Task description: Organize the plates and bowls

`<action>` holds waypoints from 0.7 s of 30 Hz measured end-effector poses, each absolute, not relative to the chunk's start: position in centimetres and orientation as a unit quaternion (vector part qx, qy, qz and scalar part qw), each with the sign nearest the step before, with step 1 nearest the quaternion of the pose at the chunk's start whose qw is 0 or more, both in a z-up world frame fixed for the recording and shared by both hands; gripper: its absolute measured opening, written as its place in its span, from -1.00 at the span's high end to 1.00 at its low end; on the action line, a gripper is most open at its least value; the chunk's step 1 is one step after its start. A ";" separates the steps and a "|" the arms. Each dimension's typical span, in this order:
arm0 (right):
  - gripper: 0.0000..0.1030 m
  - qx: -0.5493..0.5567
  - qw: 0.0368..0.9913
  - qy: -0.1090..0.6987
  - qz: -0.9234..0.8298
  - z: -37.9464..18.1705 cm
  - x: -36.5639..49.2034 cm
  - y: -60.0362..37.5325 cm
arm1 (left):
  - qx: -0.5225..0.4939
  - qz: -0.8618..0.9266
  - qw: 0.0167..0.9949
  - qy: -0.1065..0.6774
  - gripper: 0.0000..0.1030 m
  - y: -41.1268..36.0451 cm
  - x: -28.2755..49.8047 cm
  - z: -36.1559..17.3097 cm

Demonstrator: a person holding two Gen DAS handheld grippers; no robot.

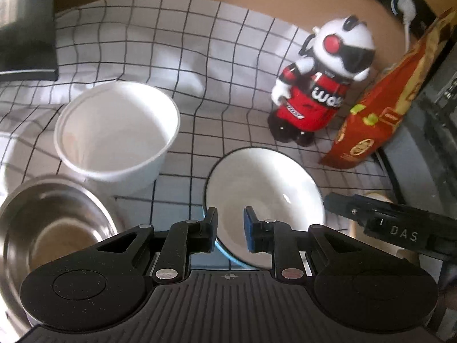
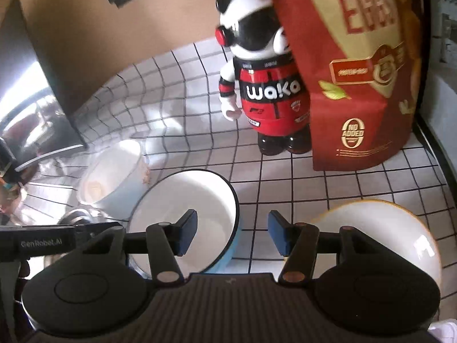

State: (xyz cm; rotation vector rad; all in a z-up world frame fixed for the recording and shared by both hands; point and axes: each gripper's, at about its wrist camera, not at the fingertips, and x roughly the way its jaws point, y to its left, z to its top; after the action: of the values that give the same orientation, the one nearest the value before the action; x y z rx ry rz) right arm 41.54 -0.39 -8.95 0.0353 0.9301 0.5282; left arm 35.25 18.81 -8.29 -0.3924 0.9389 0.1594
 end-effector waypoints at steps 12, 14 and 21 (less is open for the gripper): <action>0.46 0.035 0.820 0.517 0.243 -13.1 44.9 2.1 | -0.187 0.040 0.860 0.474 0.49 20.5 38.8 -12.1; 0.46 0.028 0.821 0.517 0.241 -13.1 45.4 2.7 | -0.179 0.037 0.860 0.477 0.49 20.4 39.4 -12.2; 0.46 -0.014 0.845 0.484 0.228 -12.4 46.9 3.8 | -0.176 0.033 0.870 0.460 0.49 20.8 42.1 -12.2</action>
State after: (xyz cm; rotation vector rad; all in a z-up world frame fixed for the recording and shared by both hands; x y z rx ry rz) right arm 46.88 3.79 -12.35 -0.0294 1.0225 0.4809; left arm 42.14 20.79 -12.18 -0.3675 0.9627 0.0694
